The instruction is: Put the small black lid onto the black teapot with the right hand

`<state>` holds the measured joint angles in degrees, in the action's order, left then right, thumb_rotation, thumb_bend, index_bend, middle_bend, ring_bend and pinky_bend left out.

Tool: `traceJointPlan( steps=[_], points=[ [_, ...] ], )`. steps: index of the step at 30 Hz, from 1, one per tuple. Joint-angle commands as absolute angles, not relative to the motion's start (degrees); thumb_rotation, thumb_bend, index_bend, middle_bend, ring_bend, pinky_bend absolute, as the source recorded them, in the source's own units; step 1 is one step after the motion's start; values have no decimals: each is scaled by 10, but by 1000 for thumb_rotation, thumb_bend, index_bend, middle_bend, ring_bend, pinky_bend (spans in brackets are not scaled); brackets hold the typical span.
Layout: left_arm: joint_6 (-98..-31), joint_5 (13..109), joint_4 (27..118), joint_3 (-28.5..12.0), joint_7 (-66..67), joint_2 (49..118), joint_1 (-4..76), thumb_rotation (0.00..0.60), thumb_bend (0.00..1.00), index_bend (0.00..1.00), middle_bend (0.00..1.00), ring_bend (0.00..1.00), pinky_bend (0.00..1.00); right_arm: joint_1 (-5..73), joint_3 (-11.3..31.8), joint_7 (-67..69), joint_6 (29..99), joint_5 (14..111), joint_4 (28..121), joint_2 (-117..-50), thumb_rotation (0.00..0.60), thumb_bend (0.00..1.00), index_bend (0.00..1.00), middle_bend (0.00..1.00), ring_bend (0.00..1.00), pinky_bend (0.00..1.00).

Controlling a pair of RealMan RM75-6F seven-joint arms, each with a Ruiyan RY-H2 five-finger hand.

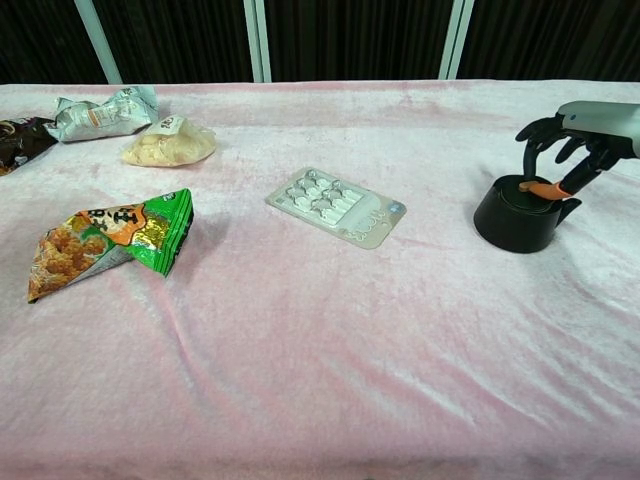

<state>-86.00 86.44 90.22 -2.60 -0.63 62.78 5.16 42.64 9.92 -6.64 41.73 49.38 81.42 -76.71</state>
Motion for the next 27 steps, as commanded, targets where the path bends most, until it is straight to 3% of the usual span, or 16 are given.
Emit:
traceJointPlan(
  steps=[1,22,25,27],
  points=[
    [-860,865,902,-26,-6,628,52,600,163,96,0,0,0,426,98,-65,417,496,816,-767,600,358,751,68,132,185],
    [-860,864,903,-26,-7,627,52,600,163,96,0,0,0,428,97,-53,410,505,814,-778,600,358,750,65,132,185],
    [-860,863,903,-26,-6,627,52,600,163,96,0,0,0,429,96,-54,408,505,811,-778,600,329,666,52,125,185],
    [-860,862,903,-27,-5,628,52,600,163,96,0,0,0,429,94,-56,409,506,810,-777,600,280,518,33,115,185]
  ],
)
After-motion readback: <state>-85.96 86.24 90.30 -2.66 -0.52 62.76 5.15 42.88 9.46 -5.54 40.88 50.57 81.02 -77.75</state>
